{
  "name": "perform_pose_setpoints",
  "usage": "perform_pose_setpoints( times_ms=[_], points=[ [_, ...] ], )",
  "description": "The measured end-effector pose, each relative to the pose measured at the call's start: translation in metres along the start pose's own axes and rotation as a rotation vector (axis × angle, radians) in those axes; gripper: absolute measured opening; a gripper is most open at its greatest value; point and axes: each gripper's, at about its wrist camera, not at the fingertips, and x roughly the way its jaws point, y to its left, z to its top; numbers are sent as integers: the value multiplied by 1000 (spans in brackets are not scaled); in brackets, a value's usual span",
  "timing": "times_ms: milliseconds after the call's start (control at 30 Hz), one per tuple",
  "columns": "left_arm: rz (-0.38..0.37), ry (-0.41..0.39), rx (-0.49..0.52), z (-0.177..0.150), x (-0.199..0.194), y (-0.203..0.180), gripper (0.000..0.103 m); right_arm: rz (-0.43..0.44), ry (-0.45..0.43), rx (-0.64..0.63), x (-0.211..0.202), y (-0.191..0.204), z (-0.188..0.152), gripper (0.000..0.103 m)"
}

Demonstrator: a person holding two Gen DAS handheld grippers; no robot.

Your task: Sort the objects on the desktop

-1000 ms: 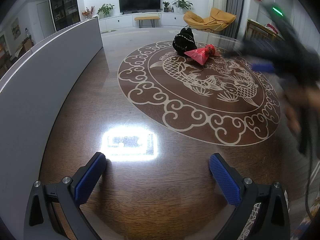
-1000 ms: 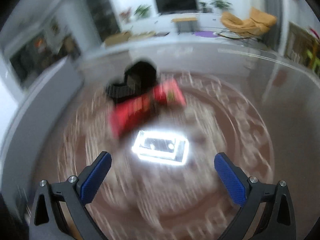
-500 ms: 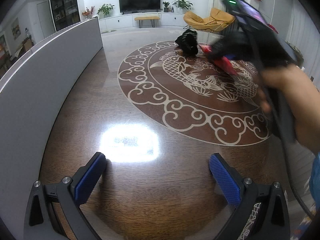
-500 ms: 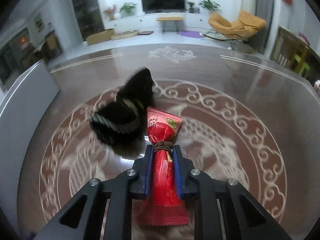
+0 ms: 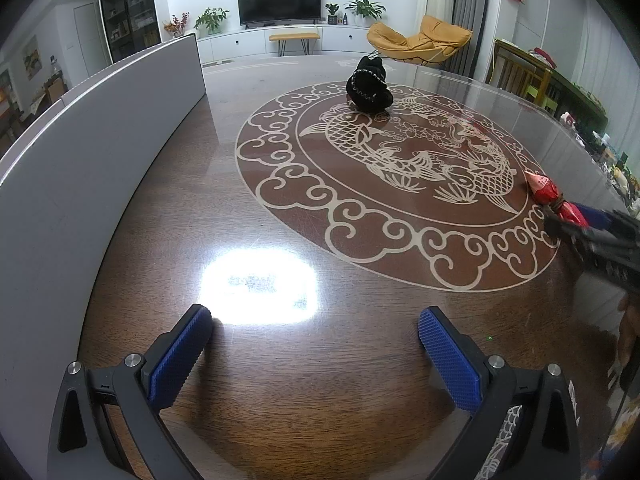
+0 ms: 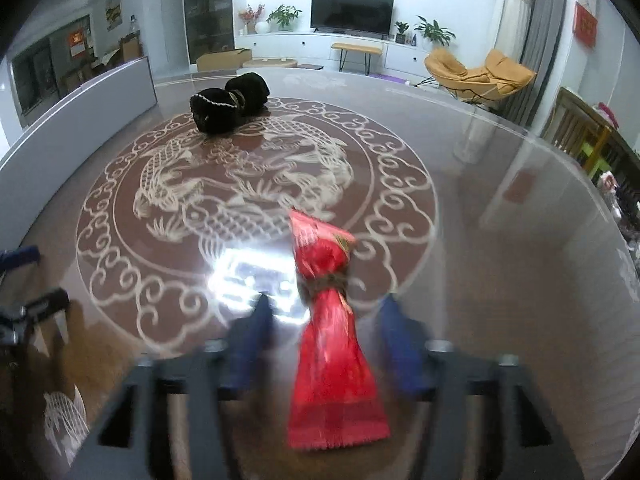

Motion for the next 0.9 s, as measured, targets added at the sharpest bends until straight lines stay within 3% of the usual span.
perform_pose_setpoints(
  times_ms=[133,200,367,533,600,900],
  points=[
    [0,0,0,0,0,0,103,23,11,30,-2,-5,-8,78],
    [0,0,0,0,0,0,103,27,20,45,-2,-6,-9,86],
    [0,0,0,0,0,0,103,32,34,35,2,2,-8,96],
    [0,0,0,0,0,0,103,28,38,33,3,3,-8,97],
    [0,0,0,0,0,0,103,27,42,35,3,2,-8,103],
    [0,0,-1,0,0,0,103,27,47,37,4,2,-8,103]
  ],
)
